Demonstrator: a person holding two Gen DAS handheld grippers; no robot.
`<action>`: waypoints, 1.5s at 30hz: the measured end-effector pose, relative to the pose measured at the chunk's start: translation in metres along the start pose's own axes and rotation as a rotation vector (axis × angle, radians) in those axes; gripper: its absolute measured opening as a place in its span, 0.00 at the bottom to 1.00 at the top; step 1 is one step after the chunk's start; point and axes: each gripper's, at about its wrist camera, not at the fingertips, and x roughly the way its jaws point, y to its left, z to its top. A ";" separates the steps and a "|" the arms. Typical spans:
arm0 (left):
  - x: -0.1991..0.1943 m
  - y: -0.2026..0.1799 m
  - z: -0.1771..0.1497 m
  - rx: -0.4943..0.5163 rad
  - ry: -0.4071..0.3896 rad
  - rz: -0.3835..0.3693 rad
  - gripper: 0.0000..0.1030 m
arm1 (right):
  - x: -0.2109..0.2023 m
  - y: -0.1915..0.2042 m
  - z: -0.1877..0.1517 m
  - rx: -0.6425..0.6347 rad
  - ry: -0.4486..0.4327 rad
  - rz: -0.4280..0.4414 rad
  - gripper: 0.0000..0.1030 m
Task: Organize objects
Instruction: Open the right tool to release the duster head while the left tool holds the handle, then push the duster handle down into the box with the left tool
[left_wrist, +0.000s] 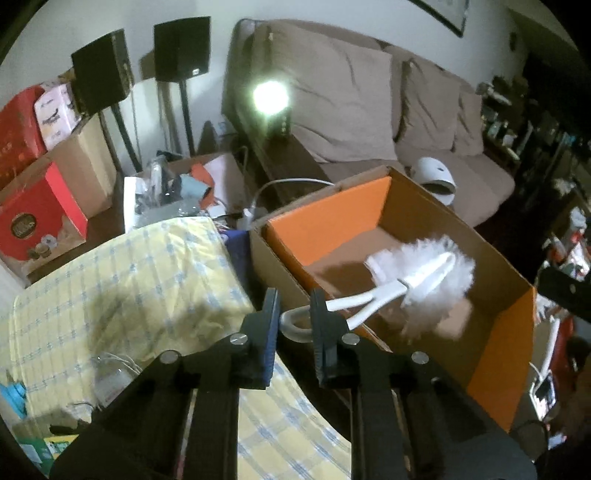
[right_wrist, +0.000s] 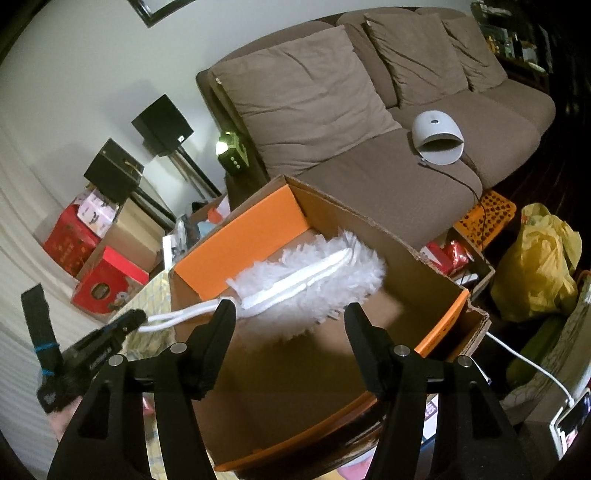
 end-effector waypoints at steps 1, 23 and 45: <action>-0.001 -0.004 -0.002 0.013 0.001 -0.005 0.15 | 0.000 0.000 0.000 0.003 0.001 -0.001 0.61; -0.064 -0.024 -0.014 0.035 -0.113 0.035 0.50 | -0.004 -0.004 0.002 -0.005 0.006 -0.008 0.65; -0.045 -0.042 -0.032 0.070 0.039 -0.216 0.38 | 0.056 0.014 -0.017 -0.118 0.202 -0.107 0.32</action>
